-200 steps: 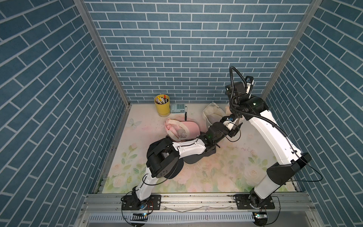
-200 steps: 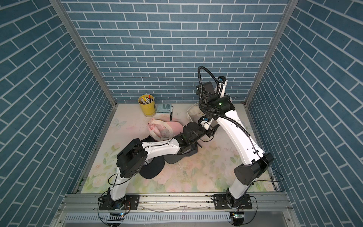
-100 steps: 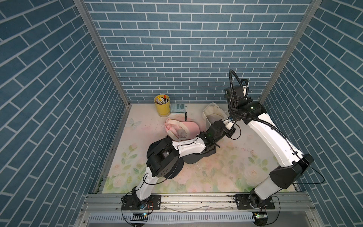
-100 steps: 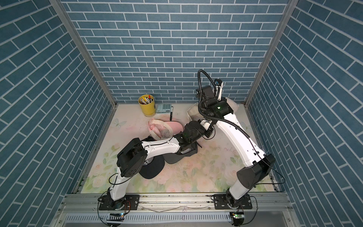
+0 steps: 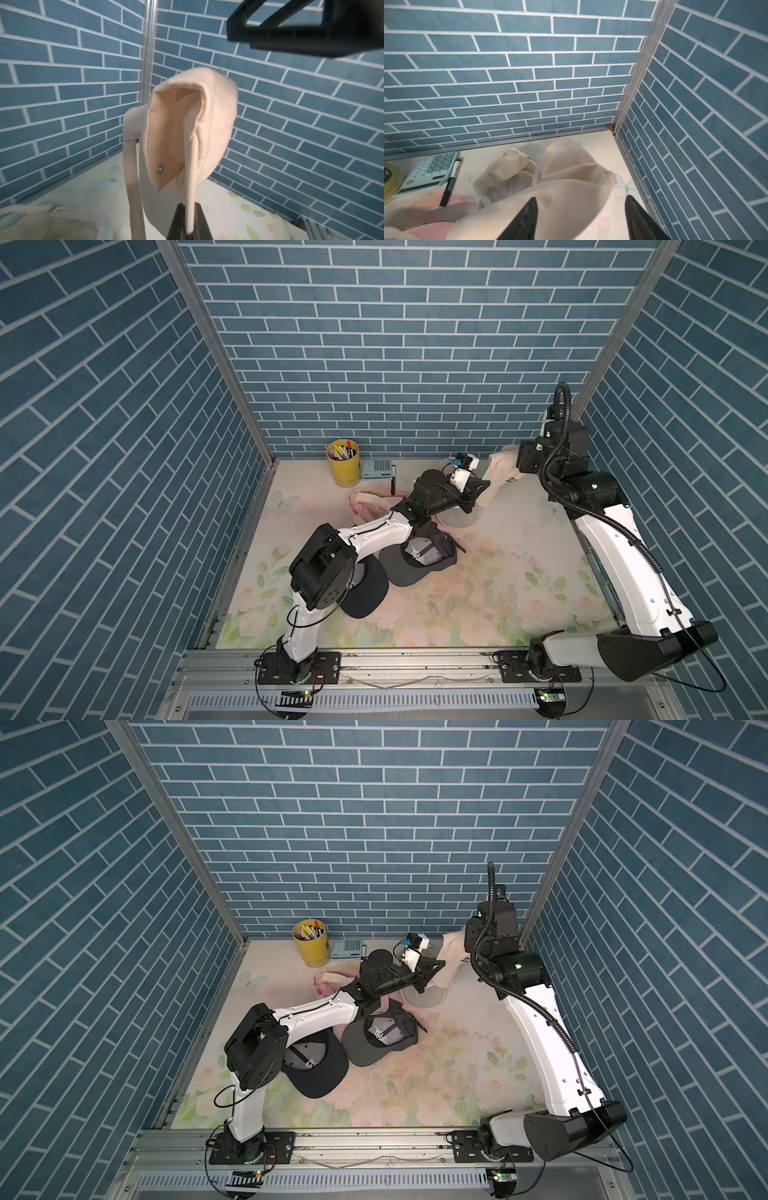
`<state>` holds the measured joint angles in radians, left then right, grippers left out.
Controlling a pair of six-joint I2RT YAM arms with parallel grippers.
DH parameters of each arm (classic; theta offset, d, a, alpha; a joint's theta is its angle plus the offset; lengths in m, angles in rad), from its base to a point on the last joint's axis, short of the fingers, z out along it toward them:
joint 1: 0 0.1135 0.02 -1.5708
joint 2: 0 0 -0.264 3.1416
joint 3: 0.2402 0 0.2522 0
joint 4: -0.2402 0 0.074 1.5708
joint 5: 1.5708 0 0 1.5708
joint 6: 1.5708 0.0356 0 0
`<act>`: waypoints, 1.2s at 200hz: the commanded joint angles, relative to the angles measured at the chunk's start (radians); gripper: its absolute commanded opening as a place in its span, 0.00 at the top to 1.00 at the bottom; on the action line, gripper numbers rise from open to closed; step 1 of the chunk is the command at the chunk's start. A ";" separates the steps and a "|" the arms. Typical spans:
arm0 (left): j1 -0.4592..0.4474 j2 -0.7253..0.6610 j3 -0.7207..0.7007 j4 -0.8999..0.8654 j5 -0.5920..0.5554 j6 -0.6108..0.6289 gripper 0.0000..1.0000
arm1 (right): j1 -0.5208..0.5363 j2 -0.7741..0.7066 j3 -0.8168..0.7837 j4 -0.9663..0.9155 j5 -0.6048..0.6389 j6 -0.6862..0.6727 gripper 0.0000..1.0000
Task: Open the adjustable buckle of the baseball cap
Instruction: Place the baseball cap at the center of the board.
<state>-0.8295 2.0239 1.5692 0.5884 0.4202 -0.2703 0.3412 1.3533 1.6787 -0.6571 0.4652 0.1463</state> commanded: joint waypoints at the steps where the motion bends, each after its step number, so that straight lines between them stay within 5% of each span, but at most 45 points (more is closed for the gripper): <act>1: 0.005 0.046 0.074 0.022 0.109 -0.119 1.00 | -0.039 -0.019 -0.016 -0.041 -0.033 -0.041 0.32; 92: 0.048 0.384 0.411 0.211 0.091 -0.731 1.00 | -0.181 -0.147 -0.143 -0.144 -0.147 0.136 0.30; 240: -0.079 0.806 0.671 0.322 -0.140 -1.174 1.00 | -0.247 -0.228 -0.232 -0.174 -0.283 0.112 0.29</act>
<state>-0.9115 2.8250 2.2177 0.8261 0.3237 -1.3529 0.1013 1.1538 1.4624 -0.8158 0.2058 0.2386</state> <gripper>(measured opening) 0.074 0.708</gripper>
